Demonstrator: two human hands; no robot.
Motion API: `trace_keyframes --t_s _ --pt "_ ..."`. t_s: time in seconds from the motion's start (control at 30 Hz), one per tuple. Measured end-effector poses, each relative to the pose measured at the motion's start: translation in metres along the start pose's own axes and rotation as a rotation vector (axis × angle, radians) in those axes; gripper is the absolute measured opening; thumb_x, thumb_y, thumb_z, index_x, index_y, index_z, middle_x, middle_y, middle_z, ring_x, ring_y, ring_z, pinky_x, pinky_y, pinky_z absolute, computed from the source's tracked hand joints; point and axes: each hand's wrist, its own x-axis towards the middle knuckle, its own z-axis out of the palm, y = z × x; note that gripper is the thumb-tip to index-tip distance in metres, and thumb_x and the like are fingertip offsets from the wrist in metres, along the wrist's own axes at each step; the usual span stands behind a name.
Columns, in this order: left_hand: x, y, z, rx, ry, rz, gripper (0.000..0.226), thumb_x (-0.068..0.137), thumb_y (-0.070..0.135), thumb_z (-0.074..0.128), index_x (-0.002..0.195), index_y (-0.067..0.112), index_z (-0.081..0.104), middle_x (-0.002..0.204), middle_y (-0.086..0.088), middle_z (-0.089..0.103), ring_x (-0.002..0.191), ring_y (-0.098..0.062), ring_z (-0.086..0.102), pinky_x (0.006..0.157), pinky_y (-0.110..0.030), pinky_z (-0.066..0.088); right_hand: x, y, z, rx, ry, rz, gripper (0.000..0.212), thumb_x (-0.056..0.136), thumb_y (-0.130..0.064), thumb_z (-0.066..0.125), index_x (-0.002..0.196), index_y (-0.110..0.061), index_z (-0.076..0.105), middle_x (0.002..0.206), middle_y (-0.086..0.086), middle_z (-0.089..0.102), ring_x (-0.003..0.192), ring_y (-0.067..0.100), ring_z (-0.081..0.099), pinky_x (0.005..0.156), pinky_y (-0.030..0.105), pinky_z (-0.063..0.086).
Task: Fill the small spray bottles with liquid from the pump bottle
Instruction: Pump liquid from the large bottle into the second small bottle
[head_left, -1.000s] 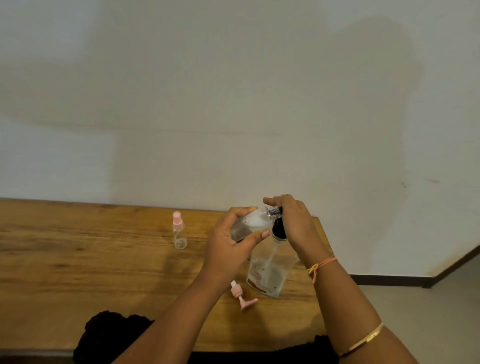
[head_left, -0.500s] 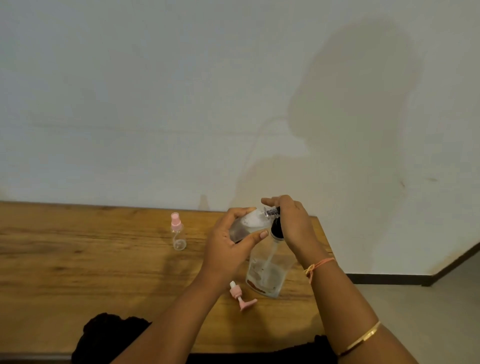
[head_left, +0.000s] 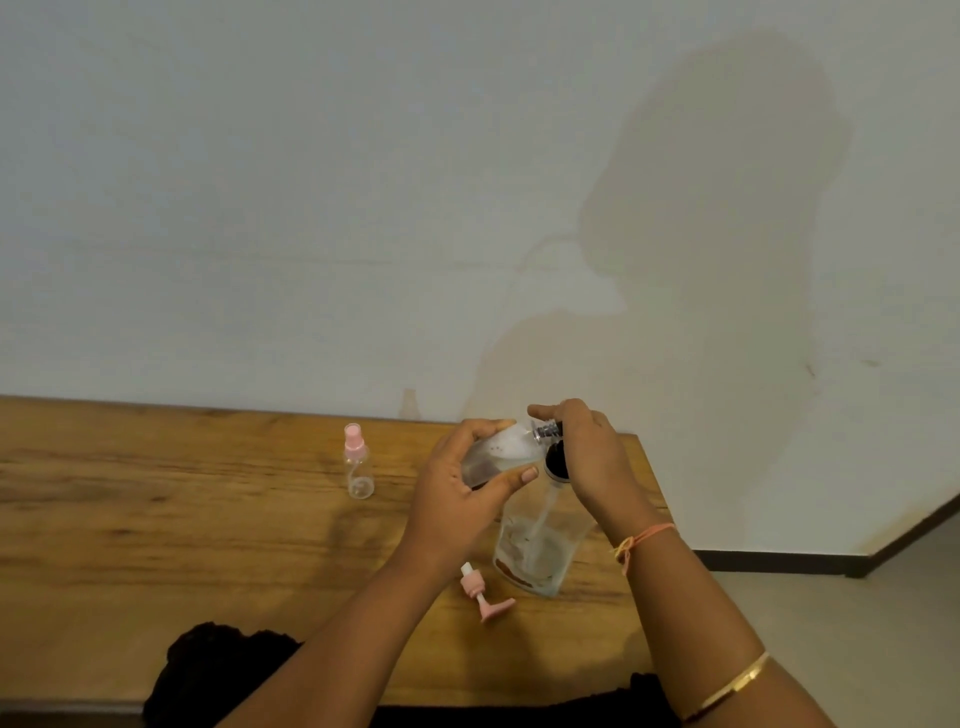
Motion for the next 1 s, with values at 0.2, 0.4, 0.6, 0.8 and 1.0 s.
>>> trace_keyframes --t_s 0.2,0.4,0.6,0.8,1.0 --pt "-0.0006 0.0033 0.0012 -0.036 0.009 0.008 0.038 0.069 0.013 0.077 0.094 0.036 0.059 0.101 0.010 0.063 0.094 0.002 0.060 0.071 -0.012 0.050 0.0051 -0.0015 -0.0047 -0.014 -0.029 -0.022 0.038 0.094 -0.034 0.028 0.094 -0.036 0.066 0.107 -0.012 0.055 0.116 0.018 0.049 0.110 0.051 0.025" --pt "-0.0005 0.0008 0.0015 0.001 -0.001 -0.021 0.037 0.072 0.013 0.077 0.094 0.036 0.058 0.103 0.007 0.063 0.093 0.003 0.059 0.069 -0.008 0.048 0.0026 0.0024 0.0017 -0.059 0.008 -0.051 0.037 0.095 -0.027 0.023 0.088 -0.036 0.059 0.120 -0.003 0.053 0.126 0.022 0.041 0.111 0.058 0.019" --pt "-0.0009 0.0032 0.0012 -0.037 0.003 -0.008 0.036 0.065 0.028 0.075 0.095 0.036 0.059 0.102 0.010 0.064 0.095 -0.002 0.061 0.074 -0.017 0.053 0.0036 -0.0021 0.0007 0.006 -0.012 -0.045 0.038 0.092 -0.032 0.026 0.083 -0.038 0.063 0.104 -0.014 0.049 0.113 0.014 0.045 0.111 0.055 0.022" --pt "0.0001 0.0024 0.0018 -0.027 0.005 0.004 0.038 0.070 0.012 0.077 0.093 0.035 0.058 0.100 0.011 0.063 0.091 0.006 0.059 0.070 -0.010 0.049 0.0030 -0.0020 0.0005 0.005 -0.008 -0.039 0.038 0.088 -0.038 0.026 0.079 -0.040 0.063 0.101 -0.016 0.051 0.118 0.017 0.046 0.112 0.056 0.020" --pt "0.0003 -0.0010 0.0027 0.009 0.000 -0.023 0.038 0.071 0.015 0.077 0.094 0.038 0.057 0.105 0.007 0.063 0.098 -0.003 0.059 0.071 -0.010 0.049 0.0029 0.0039 0.0017 -0.020 0.017 -0.061 0.037 0.092 -0.034 0.025 0.083 -0.037 0.060 0.103 -0.015 0.047 0.122 0.017 0.043 0.113 0.056 0.018"
